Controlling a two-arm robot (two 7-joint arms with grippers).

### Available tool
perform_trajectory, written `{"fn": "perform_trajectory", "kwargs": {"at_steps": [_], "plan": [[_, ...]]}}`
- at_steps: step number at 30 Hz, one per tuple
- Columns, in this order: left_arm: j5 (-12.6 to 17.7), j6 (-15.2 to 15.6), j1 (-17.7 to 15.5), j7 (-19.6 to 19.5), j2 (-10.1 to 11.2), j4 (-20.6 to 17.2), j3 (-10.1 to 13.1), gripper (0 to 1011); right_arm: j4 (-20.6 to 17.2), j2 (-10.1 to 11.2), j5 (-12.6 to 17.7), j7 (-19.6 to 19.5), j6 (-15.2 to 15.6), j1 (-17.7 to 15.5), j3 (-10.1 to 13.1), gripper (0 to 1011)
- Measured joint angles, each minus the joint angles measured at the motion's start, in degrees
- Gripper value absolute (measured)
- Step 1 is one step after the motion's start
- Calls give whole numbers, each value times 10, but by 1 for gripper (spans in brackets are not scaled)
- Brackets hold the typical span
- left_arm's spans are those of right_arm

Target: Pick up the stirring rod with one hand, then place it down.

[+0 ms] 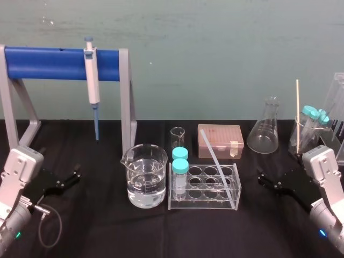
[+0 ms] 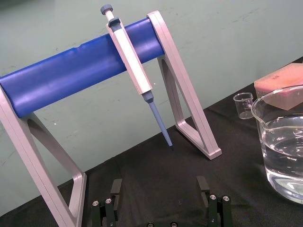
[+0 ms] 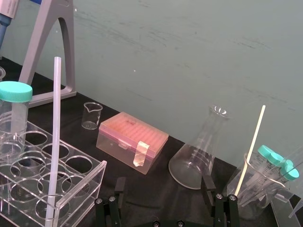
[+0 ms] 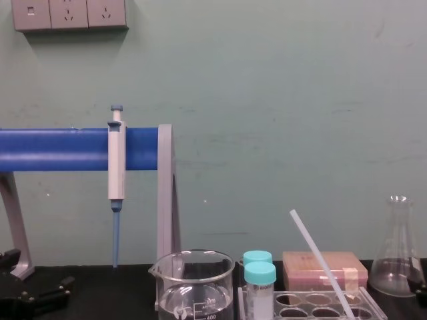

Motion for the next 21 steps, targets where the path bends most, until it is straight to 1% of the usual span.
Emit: {"fn": "perform_trajectory", "kwargs": {"at_steps": [21], "plan": [[0, 0, 0, 0, 0, 0, 0, 1000, 0, 0, 0, 0, 0, 0, 0, 1000]]}}
